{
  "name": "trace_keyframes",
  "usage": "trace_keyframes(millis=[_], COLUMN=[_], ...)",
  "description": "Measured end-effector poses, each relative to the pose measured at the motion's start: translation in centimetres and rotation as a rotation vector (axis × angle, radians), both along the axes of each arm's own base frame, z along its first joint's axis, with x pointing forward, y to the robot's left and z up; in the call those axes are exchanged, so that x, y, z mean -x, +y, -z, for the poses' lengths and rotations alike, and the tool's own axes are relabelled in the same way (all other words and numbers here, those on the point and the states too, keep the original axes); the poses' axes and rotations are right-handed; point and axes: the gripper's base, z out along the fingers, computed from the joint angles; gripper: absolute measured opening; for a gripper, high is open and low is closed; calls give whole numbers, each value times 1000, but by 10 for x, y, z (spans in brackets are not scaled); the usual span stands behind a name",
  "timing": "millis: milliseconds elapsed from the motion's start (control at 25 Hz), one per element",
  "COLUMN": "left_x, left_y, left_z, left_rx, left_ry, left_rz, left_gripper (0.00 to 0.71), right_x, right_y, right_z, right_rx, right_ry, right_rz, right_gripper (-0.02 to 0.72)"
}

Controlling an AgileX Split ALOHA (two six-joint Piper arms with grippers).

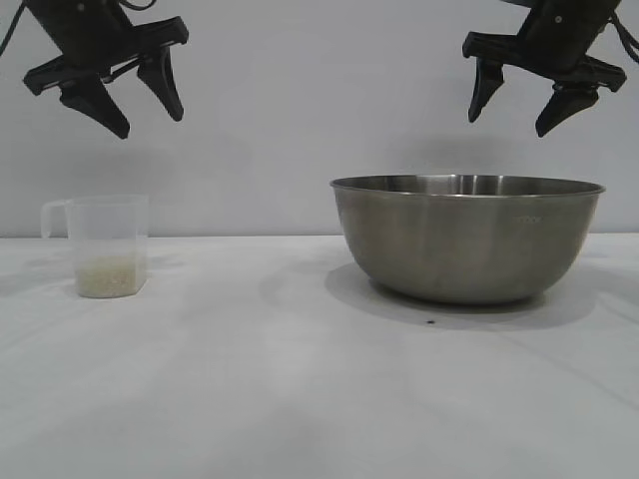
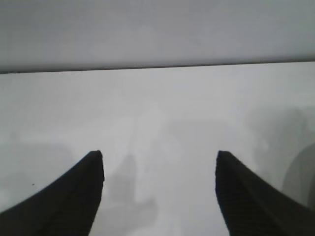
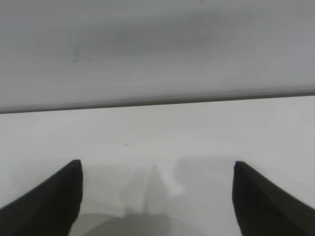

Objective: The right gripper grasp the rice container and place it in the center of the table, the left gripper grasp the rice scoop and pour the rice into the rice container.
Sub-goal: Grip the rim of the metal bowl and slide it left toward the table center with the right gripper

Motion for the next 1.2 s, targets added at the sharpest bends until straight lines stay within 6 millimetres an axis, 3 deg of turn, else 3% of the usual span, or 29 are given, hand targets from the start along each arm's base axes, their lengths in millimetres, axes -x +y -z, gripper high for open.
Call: trace_keyframes(millis=[720, 1080, 1200], left_x=[0, 0, 0], left_y=[0, 0, 0], left_z=[0, 0, 0], left_rx=[0, 0, 0], left_ry=[0, 0, 0], left_rz=[0, 0, 0], left_gripper=[465, 465, 465], right_x=[4, 28, 38], right_y=[0, 0, 0], right_z=[-1, -33, -34], right_rx=[26, 86, 96], right_ry=[27, 228, 336], right_rz=[-37, -156, -193], right_gripper=[567, 567, 567])
